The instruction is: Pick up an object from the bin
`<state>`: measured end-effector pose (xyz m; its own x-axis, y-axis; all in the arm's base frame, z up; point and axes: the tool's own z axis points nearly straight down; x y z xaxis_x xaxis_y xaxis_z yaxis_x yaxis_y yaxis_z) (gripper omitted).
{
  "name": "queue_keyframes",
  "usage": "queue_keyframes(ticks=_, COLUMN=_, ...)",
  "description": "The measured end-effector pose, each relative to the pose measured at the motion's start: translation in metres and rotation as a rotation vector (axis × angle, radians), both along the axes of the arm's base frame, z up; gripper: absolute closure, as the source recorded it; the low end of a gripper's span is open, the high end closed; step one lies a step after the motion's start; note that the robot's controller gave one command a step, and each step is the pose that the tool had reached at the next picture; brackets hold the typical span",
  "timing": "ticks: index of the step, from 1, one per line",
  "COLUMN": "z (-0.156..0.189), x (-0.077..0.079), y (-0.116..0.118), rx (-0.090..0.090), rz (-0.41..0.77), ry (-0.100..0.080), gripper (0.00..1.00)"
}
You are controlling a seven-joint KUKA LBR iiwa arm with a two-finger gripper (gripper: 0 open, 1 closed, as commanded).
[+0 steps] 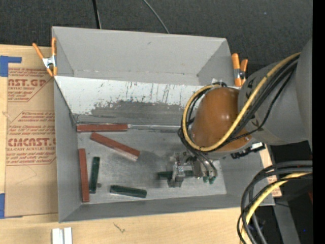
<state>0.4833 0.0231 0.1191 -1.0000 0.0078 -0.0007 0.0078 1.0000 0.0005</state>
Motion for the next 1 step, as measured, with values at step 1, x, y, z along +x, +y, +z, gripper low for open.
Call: queue_keyframes(ticks=1, z=0.0057, x=0.0003, y=0.0001, rx=0.0, rz=0.0, ry=-0.001, gripper=1.0)
